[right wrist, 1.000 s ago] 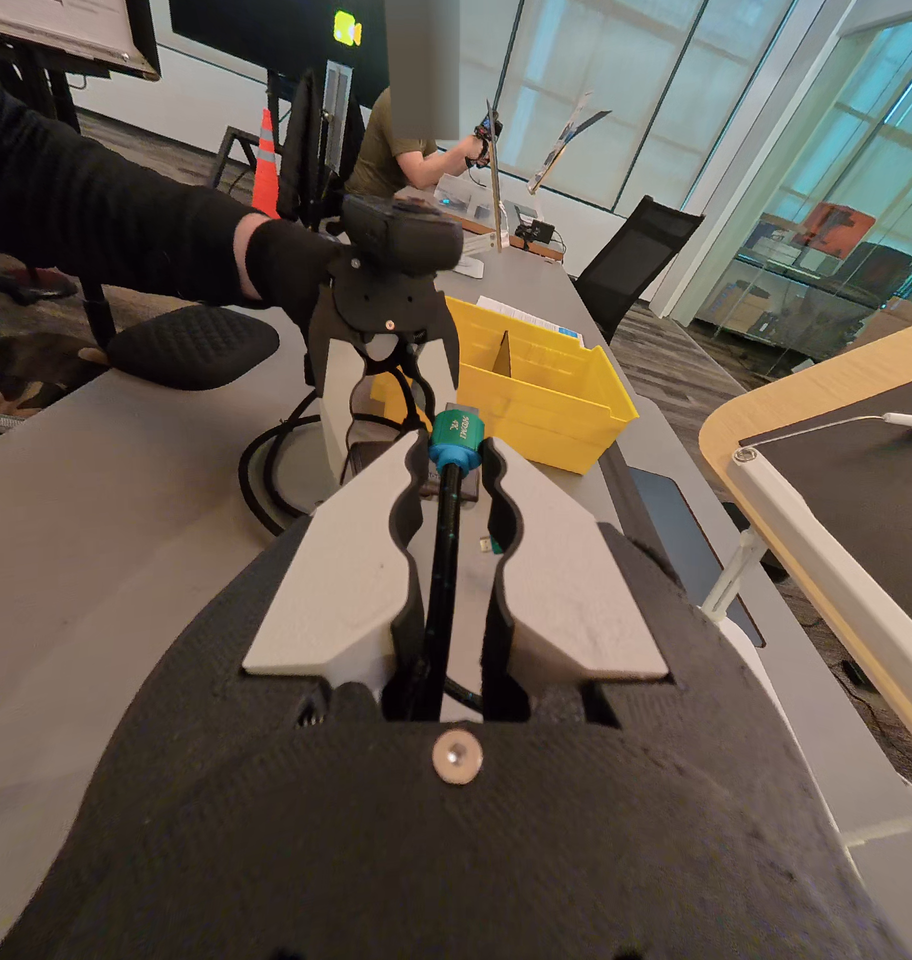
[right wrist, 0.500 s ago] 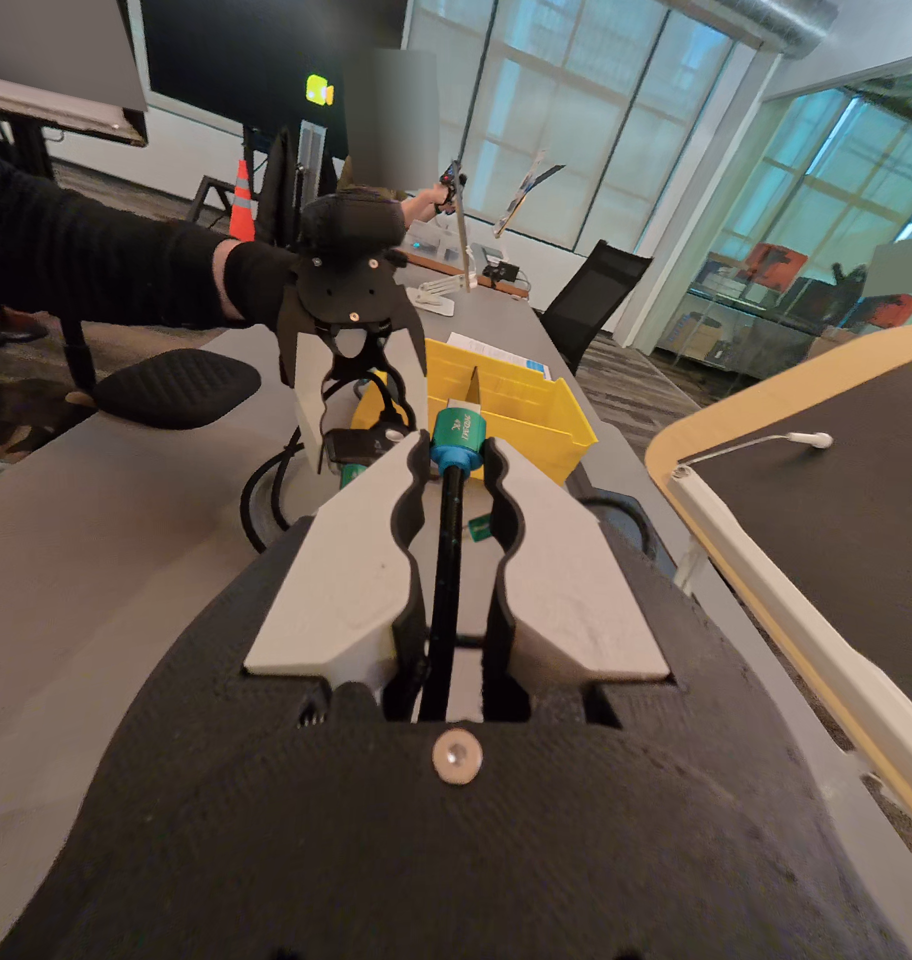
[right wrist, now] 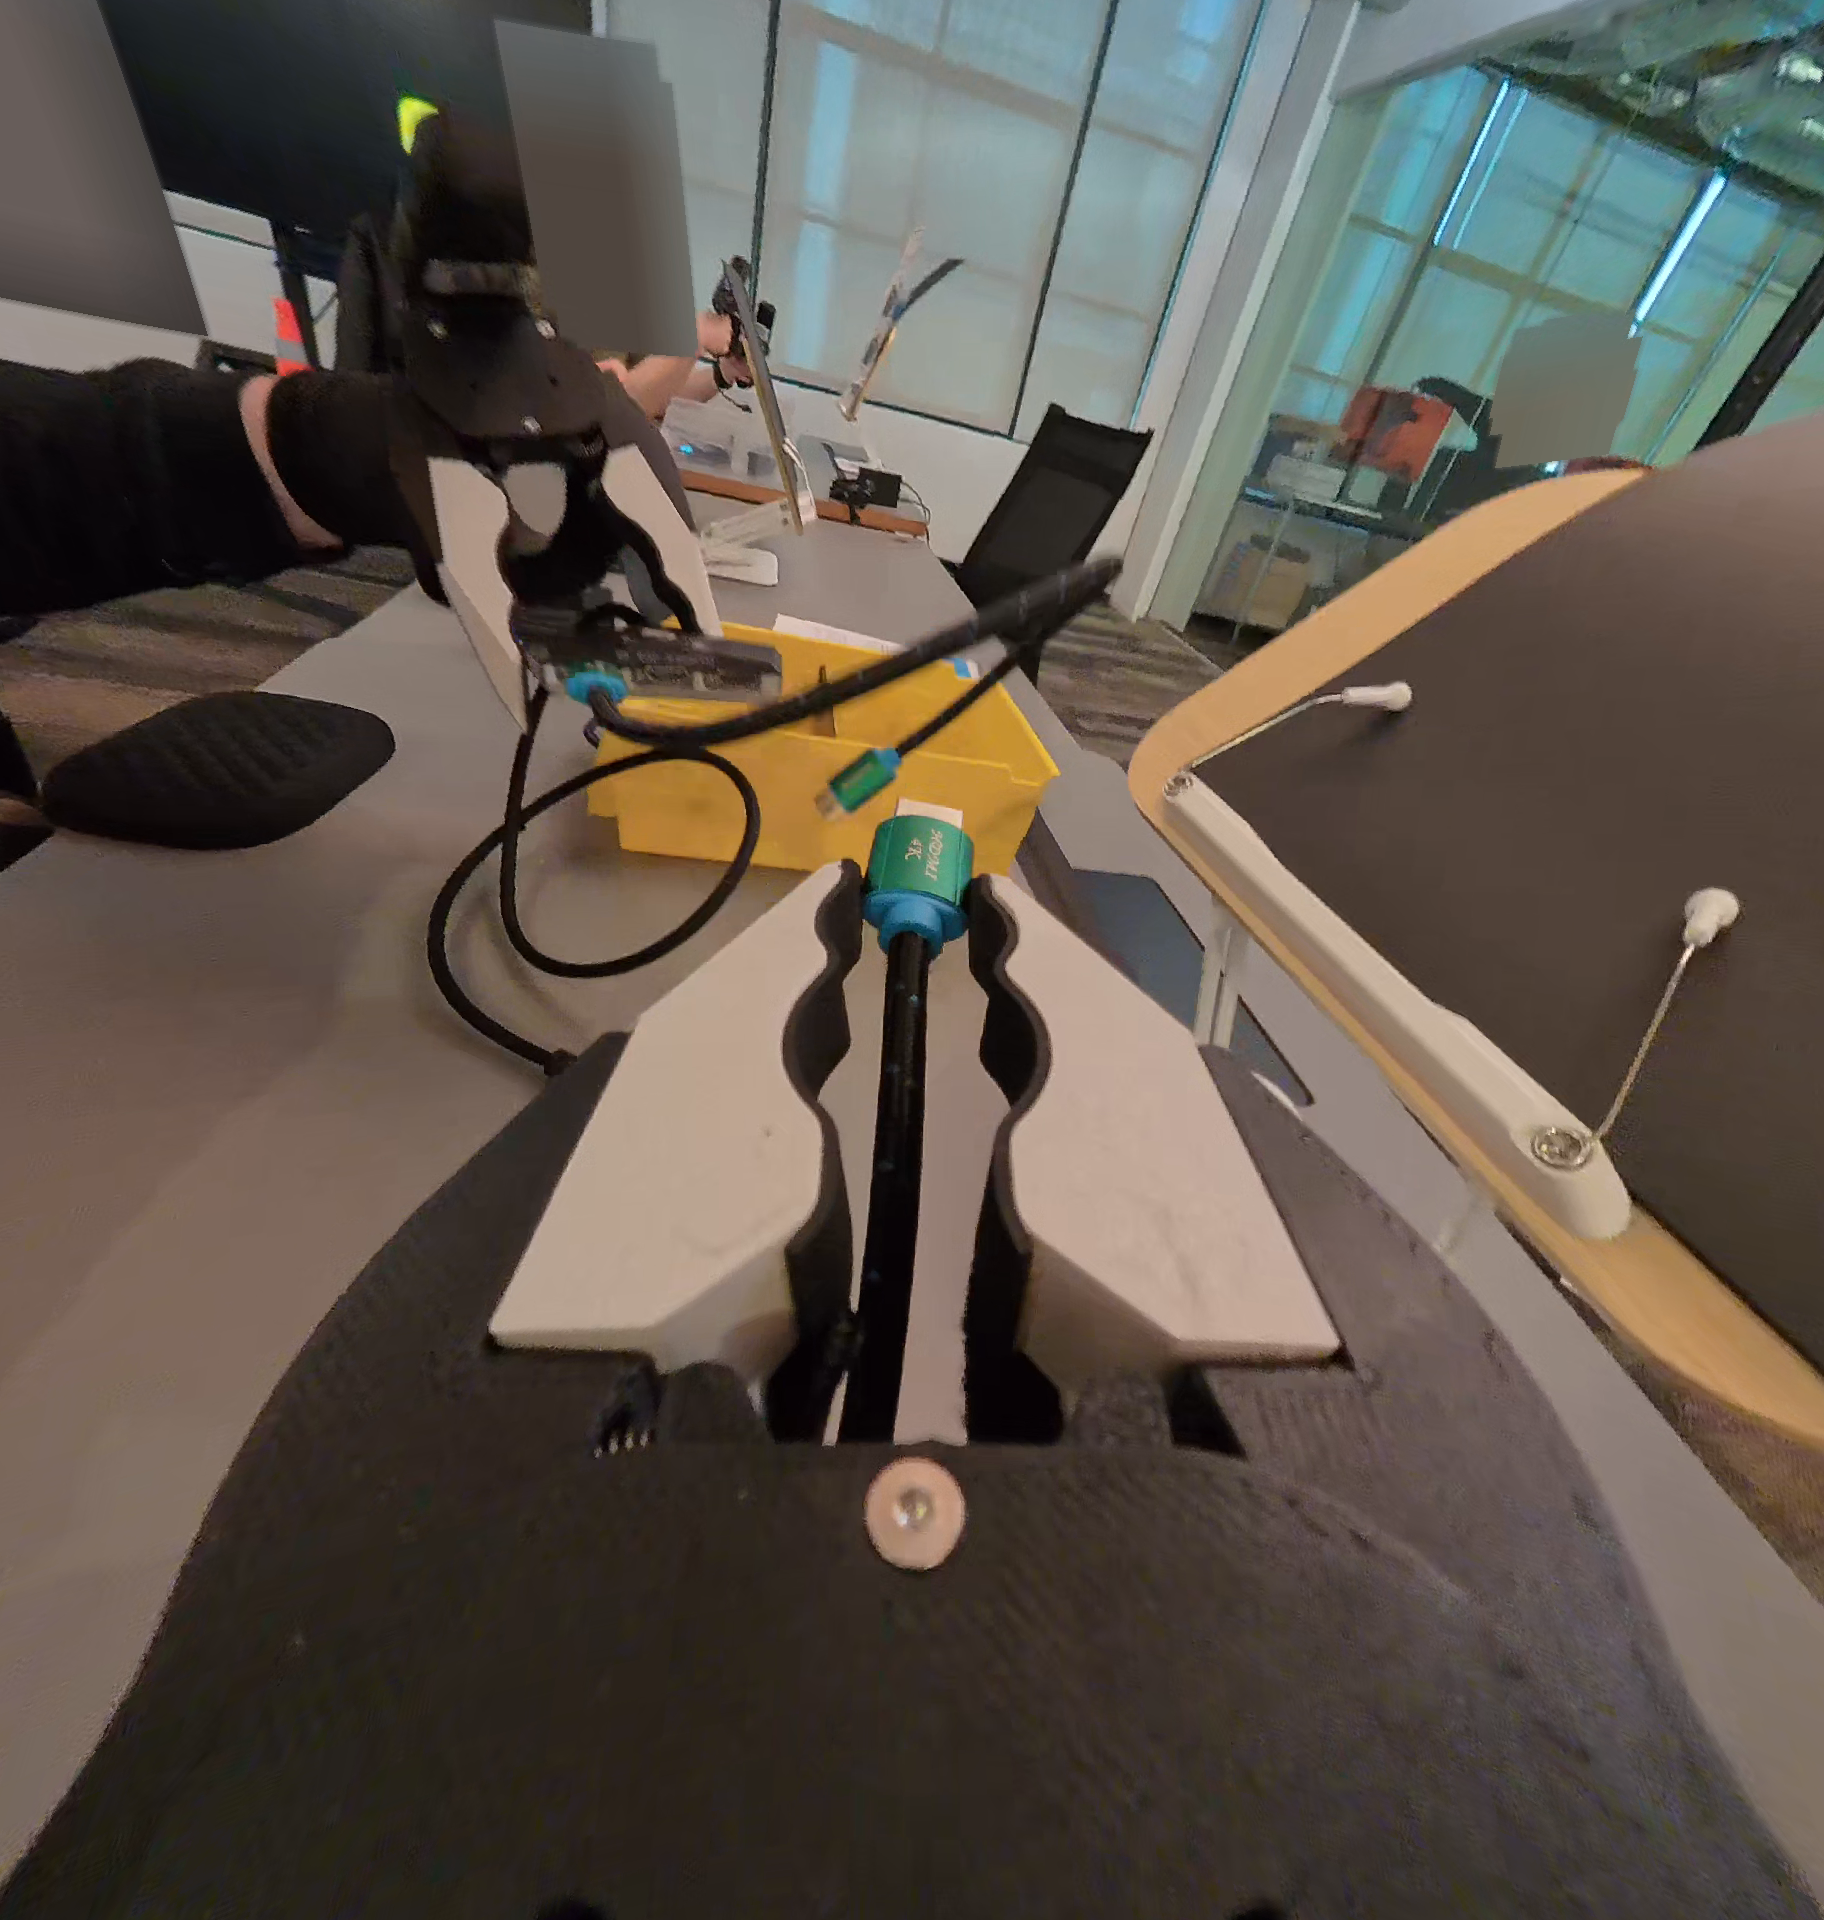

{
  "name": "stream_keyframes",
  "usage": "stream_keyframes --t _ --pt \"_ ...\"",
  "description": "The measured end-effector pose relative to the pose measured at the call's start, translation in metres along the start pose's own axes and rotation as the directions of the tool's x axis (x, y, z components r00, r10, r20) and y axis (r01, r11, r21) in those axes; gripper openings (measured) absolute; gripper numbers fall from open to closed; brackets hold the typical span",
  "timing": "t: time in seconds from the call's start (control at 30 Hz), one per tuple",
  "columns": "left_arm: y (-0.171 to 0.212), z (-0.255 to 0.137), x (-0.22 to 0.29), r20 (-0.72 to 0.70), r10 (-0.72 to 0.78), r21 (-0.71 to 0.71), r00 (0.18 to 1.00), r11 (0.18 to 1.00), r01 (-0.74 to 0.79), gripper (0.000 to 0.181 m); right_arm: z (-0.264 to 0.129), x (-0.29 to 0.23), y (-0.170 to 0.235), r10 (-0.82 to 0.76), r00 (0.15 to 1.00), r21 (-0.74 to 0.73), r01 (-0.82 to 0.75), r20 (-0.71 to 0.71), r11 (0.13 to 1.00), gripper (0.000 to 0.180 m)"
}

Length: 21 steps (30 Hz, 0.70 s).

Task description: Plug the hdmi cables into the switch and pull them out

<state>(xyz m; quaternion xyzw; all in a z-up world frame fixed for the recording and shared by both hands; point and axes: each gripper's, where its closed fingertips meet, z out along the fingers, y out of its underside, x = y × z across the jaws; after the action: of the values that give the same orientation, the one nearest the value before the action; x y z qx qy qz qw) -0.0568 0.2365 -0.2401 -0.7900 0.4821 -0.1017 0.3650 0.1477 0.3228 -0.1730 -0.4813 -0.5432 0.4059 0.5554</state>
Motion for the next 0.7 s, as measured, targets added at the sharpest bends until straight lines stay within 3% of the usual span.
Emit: stream_keyframes --t 0.27,0.7 --pt "-0.020 -0.006 0.019 -0.051 0.075 0.019 0.996 0.997 -0.074 0.082 0.032 -0.020 0.018 -0.016 0.997 -0.094 0.024 0.082 0.995 0.019" --pt "-0.037 0.010 0.034 -0.106 0.131 -0.036 0.986 0.990 -0.135 0.082 0.081 -0.066 0.013 -0.010 0.972 -0.077 0.029 0.235 0.997 0.019"
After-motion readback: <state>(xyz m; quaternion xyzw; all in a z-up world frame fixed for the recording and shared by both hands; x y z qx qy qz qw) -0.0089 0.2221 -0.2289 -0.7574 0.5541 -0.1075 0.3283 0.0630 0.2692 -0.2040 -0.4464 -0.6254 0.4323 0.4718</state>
